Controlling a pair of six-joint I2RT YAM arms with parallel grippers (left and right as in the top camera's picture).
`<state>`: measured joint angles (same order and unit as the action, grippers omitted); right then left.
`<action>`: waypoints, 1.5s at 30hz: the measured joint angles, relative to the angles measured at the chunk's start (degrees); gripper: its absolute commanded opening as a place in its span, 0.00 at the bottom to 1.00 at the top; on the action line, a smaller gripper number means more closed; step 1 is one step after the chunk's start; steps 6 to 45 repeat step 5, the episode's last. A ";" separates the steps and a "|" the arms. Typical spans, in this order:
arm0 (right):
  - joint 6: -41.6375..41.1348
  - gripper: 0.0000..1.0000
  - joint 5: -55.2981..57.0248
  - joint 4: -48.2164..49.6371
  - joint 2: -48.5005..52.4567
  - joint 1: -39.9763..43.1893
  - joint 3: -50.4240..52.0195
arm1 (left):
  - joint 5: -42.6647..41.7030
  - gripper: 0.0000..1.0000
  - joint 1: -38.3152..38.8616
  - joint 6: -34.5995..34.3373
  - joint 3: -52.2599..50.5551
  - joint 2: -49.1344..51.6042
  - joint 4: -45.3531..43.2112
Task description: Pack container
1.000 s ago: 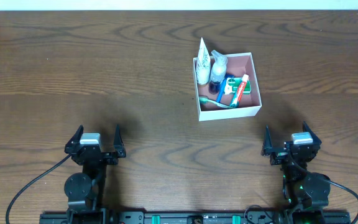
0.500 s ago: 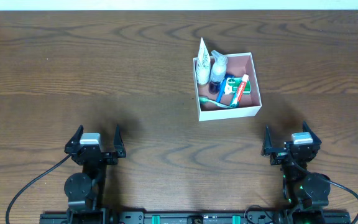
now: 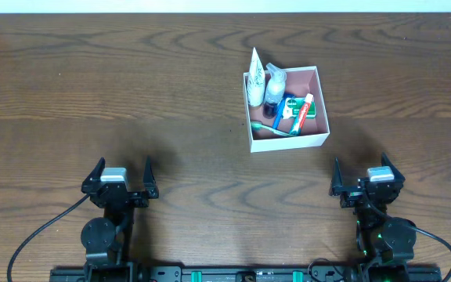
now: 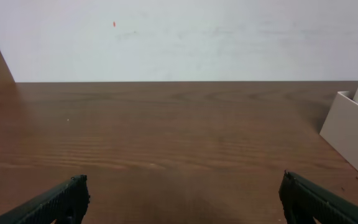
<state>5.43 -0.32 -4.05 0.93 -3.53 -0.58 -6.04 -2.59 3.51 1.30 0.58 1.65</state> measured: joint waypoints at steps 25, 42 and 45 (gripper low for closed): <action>0.00 0.99 -0.02 0.00 0.00 0.00 0.00 | 0.00 0.98 0.00 0.00 0.00 0.02 0.00; 0.00 0.99 -0.02 0.00 0.00 0.00 0.00 | 0.00 0.98 0.00 0.00 0.00 0.02 0.00; 0.00 0.99 -0.02 0.00 0.00 0.00 0.00 | 0.00 0.98 0.00 0.00 0.00 0.02 0.00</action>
